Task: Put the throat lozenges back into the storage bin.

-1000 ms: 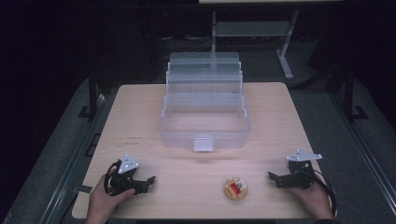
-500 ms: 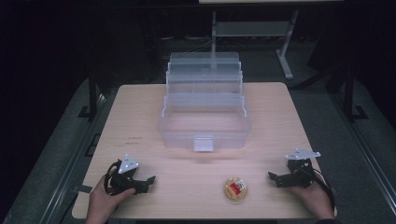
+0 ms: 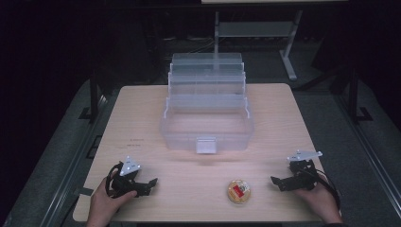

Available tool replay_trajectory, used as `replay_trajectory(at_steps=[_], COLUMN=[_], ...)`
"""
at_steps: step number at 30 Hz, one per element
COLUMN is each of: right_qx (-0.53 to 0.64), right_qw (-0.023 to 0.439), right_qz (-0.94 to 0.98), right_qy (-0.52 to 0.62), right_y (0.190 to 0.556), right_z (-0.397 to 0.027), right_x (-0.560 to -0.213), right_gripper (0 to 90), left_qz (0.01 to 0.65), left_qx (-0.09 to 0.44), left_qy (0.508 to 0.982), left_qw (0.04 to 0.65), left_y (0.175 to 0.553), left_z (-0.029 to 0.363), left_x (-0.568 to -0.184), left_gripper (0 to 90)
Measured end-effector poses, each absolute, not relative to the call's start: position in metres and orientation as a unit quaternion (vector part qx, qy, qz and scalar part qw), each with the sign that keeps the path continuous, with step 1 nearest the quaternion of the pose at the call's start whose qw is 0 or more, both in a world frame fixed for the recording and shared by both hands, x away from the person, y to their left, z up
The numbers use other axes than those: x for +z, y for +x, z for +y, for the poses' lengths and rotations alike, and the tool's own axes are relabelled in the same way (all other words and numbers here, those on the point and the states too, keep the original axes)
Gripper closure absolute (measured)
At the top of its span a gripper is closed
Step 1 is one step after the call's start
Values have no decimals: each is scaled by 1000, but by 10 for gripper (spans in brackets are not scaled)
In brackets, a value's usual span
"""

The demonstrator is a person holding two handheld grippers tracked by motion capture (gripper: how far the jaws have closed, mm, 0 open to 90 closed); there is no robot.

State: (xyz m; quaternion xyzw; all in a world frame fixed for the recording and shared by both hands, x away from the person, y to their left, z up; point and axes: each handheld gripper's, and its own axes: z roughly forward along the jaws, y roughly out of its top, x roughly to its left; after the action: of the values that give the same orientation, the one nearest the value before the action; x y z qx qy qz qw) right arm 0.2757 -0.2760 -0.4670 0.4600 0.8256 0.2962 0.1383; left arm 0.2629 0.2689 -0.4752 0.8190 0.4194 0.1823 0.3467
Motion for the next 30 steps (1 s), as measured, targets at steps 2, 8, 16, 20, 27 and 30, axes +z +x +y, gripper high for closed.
replay_trajectory(at_steps=[2,8,16,20,27,30], right_qx=[295,289,287,287,286,286], right_qw=[138,132,127,125,123,121], right_qz=[827,832,837,840,844,845], right_qy=[458,455,448,443,436,435], right_y=[275,274,272,270,267,266], right_z=[-276,-275,-273,-271,-267,-265], right_x=[-465,-461,-454,-450,-443,-441], right_gripper=[0,0,0,0,0,0], left_qz=[419,419,420,420,420,420], left_qx=[182,182,182,182,182,182], left_qy=[819,819,819,819,819,819], left_qw=[347,347,347,347,347,347], left_y=[263,263,263,263,263,263], left_z=[269,269,269,269,269,269], left_x=[-475,-475,-475,-475,-475,-475], left_gripper=[105,105,106,105,105,105])
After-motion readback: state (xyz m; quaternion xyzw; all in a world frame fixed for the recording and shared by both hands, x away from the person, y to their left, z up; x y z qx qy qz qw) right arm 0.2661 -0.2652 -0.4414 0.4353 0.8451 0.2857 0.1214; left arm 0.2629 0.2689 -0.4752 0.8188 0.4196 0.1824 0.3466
